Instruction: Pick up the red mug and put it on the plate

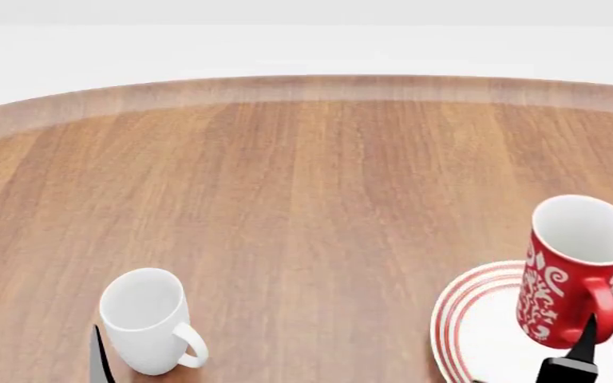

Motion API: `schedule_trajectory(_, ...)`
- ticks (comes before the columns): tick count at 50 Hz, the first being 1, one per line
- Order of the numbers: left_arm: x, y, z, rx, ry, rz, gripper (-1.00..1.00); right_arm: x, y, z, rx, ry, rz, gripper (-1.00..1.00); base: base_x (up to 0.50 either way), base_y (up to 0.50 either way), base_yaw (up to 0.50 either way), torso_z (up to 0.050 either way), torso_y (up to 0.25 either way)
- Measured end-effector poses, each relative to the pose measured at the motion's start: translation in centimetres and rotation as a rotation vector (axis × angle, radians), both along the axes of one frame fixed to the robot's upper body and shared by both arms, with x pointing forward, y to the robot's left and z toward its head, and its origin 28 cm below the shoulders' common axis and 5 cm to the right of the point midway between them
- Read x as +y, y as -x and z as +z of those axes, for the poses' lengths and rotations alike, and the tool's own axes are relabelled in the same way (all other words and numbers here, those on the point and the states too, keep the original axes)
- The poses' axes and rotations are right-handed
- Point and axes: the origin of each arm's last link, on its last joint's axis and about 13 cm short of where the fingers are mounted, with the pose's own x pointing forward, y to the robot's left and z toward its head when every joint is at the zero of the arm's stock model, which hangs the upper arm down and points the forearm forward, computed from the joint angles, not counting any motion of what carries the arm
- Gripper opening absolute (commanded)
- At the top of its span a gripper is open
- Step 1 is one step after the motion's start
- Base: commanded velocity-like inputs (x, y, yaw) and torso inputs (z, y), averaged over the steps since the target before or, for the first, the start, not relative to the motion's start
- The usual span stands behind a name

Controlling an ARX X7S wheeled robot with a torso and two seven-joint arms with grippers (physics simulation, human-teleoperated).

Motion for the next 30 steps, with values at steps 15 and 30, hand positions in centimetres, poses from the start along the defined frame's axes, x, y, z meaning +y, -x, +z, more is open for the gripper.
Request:
schedule_trajectory(15,0.0,0.0,0.0,0.0,-0.001,0.001,1.0,-1.3,-0.7,0.4,-0.014,0.052,0.005,-1.0,0.0,0.0,0.0,0.0,0.001)
schedule_trajectory(30,0.0,0.0,0.0,0.001,-0.004,0.0,1.0,-4.1,-2.5,1.9,-0.004,0.12,0.073,-1.0,0.0,0.0,0.0,0.0,0.0)
